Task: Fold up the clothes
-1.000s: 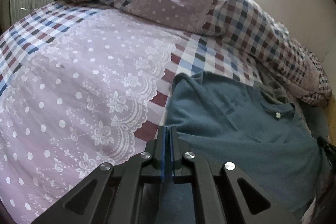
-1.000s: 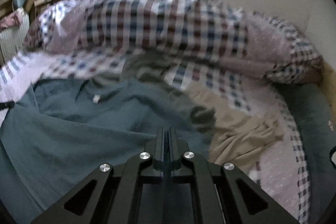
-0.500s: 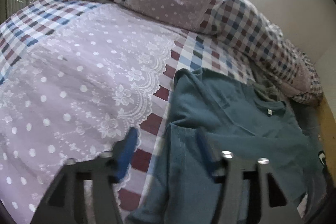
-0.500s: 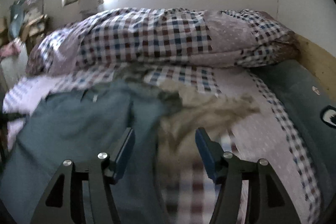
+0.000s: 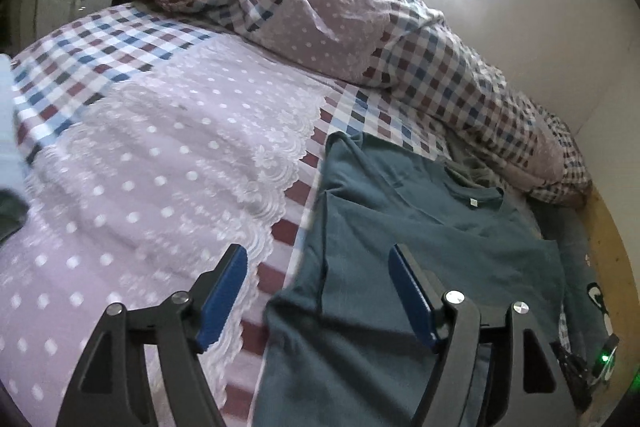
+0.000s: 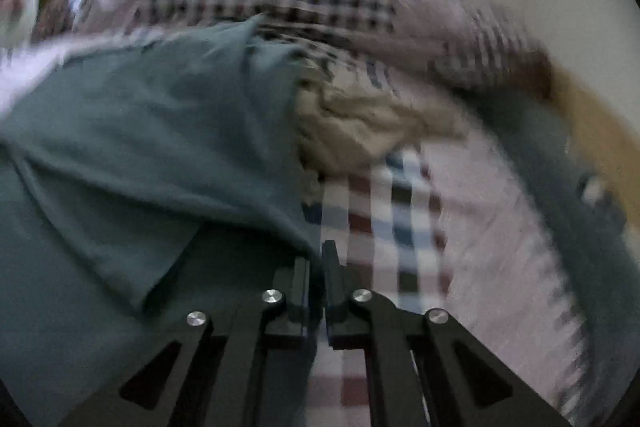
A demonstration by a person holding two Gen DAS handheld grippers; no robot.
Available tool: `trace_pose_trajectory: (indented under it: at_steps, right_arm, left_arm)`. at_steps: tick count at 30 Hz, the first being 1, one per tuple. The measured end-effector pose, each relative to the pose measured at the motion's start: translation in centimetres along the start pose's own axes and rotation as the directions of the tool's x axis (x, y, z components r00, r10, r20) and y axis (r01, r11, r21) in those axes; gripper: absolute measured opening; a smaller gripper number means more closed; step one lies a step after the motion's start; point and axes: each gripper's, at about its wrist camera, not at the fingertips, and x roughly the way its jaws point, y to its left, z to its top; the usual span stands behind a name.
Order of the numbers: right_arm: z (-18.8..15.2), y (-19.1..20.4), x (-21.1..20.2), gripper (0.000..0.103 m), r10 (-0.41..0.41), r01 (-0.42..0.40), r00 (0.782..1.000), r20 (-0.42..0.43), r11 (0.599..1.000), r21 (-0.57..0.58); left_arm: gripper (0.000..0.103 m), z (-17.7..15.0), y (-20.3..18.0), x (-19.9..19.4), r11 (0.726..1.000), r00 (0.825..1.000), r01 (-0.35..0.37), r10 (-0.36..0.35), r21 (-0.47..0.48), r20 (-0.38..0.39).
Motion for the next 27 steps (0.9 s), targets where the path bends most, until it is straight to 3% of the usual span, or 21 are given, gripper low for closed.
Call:
trace_pose_trajectory:
  at_steps: [4,6,8,10,13,16,18,19,22,26,27]
  right_arm:
    - [0.0,-1.9,-1.8,0.019,0.102,-0.099,0.994,-0.049,0.994,0.049]
    - [1.0,-3.3,-3.5,0.056,0.161,-0.161,0.987,0.002,0.982,0.096]
    - [3.4,-4.8,-4.6,0.060,0.207,-0.216,0.975,0.075,0.964,0.152]
    - [6.1,-6.0,-5.5,0.061,0.243,-0.269,0.959,0.144,0.943,0.194]
    - [10.9,-5.8,-4.5,0.061,0.288,-0.320,0.941,0.179,0.929,0.188]
    - [15.6,-4.3,-1.0,0.056,0.312,-0.328,0.943,0.116,0.932,0.157]
    - [18.2,-3.0,2.1,0.040,0.302,-0.305,0.952,0.046,0.945,0.118]
    - [19.0,-2.4,3.5,0.037,0.296,-0.295,0.955,0.008,0.950,0.097]
    - [20.2,-1.2,6.7,0.036,0.272,-0.269,0.960,-0.071,0.962,0.045]
    - [20.2,-0.2,9.6,0.035,0.254,-0.254,0.958,-0.134,0.967,0.016]
    - [20.1,0.0,10.0,0.026,0.251,-0.253,0.957,-0.143,0.967,0.009]
  left_arm:
    - [0.077,-1.1,-1.0,-4.0,1.000,0.998,-0.005,0.004,0.009,0.066]
    - [0.077,-1.7,-2.5,-6.2,0.999,0.992,0.029,-0.032,0.025,0.119]
    - [0.083,-2.4,-4.8,-7.9,0.995,0.981,0.089,-0.097,0.054,0.167]
    - [0.084,-3.1,-8.3,-8.9,0.982,0.967,0.154,-0.173,0.114,0.187]
    - [0.084,-4.1,-12.3,-8.5,0.965,0.958,0.211,-0.236,0.158,0.160]
    - [0.084,-5.1,-14.8,-6.8,0.950,0.949,0.244,-0.275,0.194,0.152]
    - [0.084,-5.9,-15.8,-4.9,0.948,0.960,0.220,-0.252,0.232,0.121]
    - [0.084,-6.1,-16.0,-4.0,0.951,0.965,0.213,-0.241,0.226,0.105]
    - [0.084,-5.9,-15.3,-2.2,0.954,0.959,0.263,-0.274,0.142,0.069]
    - [0.084,-6.1,-15.2,-1.6,0.957,0.960,0.259,-0.270,0.132,0.076]
    - [0.084,-6.2,-15.1,-1.5,0.958,0.961,0.253,-0.264,0.133,0.078]
